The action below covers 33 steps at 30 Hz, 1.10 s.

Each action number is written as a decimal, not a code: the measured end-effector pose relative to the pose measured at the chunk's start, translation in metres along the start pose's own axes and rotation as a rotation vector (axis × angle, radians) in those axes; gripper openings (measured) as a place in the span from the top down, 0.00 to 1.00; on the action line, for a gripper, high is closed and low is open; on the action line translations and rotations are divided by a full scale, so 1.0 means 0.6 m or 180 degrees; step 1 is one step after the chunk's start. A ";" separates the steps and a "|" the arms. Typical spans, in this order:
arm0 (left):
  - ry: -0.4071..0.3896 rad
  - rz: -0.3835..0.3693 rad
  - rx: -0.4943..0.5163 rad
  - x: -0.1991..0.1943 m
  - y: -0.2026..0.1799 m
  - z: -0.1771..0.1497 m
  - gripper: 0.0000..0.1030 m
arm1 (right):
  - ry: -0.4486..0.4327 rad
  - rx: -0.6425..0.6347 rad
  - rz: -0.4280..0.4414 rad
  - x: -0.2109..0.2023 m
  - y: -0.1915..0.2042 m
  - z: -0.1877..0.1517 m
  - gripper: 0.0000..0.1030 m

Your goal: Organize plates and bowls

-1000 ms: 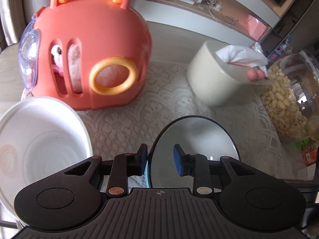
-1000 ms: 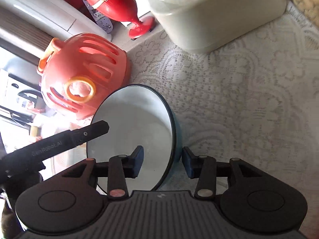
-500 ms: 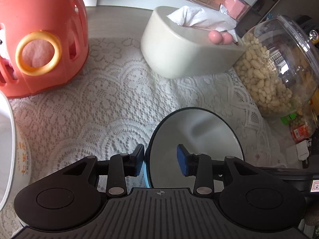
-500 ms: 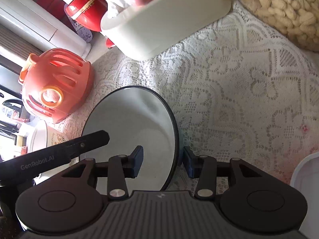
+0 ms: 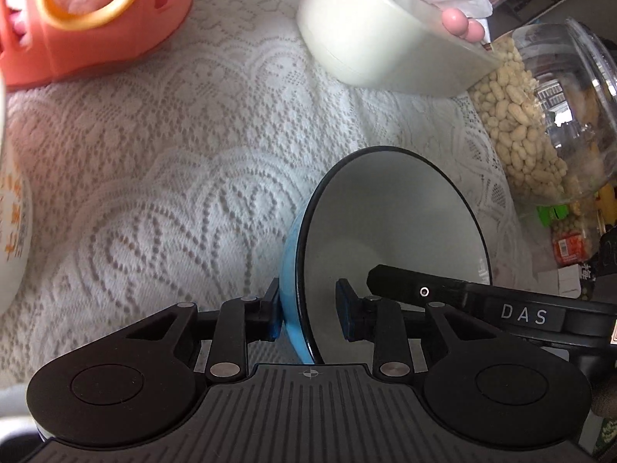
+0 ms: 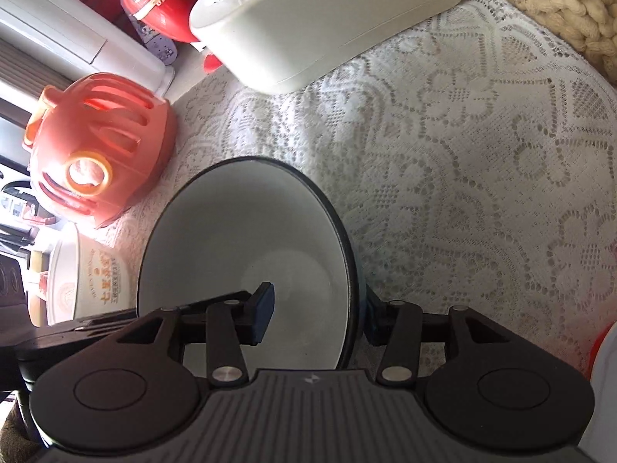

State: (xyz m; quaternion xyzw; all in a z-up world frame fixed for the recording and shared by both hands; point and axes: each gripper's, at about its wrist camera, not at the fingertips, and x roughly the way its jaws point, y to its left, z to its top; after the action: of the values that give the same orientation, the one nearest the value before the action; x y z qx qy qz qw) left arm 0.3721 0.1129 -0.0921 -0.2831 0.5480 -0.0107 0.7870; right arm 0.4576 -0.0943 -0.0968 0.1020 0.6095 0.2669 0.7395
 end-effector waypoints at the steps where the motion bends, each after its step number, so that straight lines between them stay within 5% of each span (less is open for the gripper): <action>1: -0.0018 -0.0014 -0.0012 -0.008 0.004 -0.007 0.69 | 0.0024 -0.0011 0.0055 -0.001 0.002 -0.002 0.54; 6: 0.0025 0.0084 -0.0021 -0.001 0.012 -0.022 0.76 | 0.0062 -0.0093 0.0166 0.002 0.007 -0.015 0.55; 16: -0.0164 0.0147 0.0085 0.001 -0.001 -0.004 0.73 | 0.0016 -0.0129 0.0072 0.007 0.010 -0.012 0.56; 25: -0.0818 0.0024 0.0510 -0.149 -0.089 -0.030 0.72 | -0.0460 -0.0291 0.0268 -0.109 0.042 -0.039 0.56; 28: -0.0774 -0.0112 0.0551 -0.181 -0.111 -0.063 0.72 | -0.0642 -0.0413 0.0231 -0.170 0.052 -0.068 0.56; 33: -0.0465 -0.0163 0.0593 -0.168 -0.124 -0.134 0.72 | -0.0562 -0.0440 0.0229 -0.216 0.030 -0.128 0.56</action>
State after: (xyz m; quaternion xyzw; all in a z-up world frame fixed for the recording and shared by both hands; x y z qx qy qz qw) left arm 0.2835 0.0487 0.0090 -0.2227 0.4784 -0.0611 0.8472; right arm 0.3645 -0.1601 0.0032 0.0956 0.5181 0.3246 0.7855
